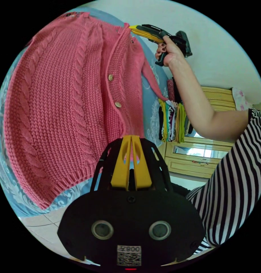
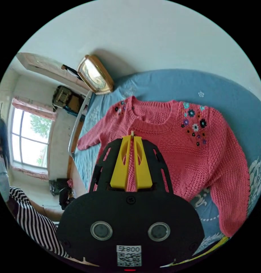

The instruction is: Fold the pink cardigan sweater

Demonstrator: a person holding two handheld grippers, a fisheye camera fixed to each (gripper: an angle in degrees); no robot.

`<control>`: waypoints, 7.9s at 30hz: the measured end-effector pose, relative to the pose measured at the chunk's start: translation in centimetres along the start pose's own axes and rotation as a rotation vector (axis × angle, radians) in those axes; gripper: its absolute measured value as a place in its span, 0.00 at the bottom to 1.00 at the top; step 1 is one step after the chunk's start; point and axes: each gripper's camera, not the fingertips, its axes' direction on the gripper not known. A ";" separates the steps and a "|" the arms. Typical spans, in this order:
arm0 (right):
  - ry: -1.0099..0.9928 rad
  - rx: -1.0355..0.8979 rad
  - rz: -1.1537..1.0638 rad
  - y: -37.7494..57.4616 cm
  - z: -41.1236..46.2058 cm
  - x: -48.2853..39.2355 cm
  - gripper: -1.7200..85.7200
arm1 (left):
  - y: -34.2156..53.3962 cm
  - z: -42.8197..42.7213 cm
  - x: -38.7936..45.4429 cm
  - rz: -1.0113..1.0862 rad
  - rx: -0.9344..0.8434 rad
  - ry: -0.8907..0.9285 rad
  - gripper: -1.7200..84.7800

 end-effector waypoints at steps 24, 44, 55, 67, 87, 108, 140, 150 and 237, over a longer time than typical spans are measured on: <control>0.095 -0.170 0.008 4.7 7.7 5.8 0.04 | 0.2 6.0 -4.7 -0.150 -0.019 0.006 0.06; 0.201 -0.092 -0.004 17.1 3.1 7.3 0.06 | 0.1 8.6 -3.7 -0.219 -0.024 -0.191 0.09; 0.273 -0.600 0.153 41.1 3.3 6.7 0.11 | -2.6 12.5 -1.3 -0.167 -0.048 -0.249 0.06; 0.105 -0.588 0.276 47.9 2.5 10.4 0.08 | -7.4 19.2 2.3 -0.091 -0.126 -0.305 0.05; 0.125 -0.491 0.371 58.2 -6.6 13.6 0.02 | -16.7 32.6 5.4 -0.107 -0.216 -0.310 0.04; 0.424 -0.003 0.595 66.0 -24.8 18.6 0.10 | -34.2 46.1 20.8 0.437 -0.219 -0.300 0.07; 0.365 0.625 0.970 73.1 -36.0 23.5 0.06 | -64.0 77.6 52.2 1.132 -0.482 -0.315 0.07; 0.239 0.903 0.576 68.3 -37.7 15.6 0.07 | -66.5 54.1 51.9 1.110 -0.148 0.038 0.06; 0.141 -0.013 -0.427 5.2 9.7 -8.7 0.02 | -8.6 -37.9 -8.6 -0.244 0.687 -0.080 0.07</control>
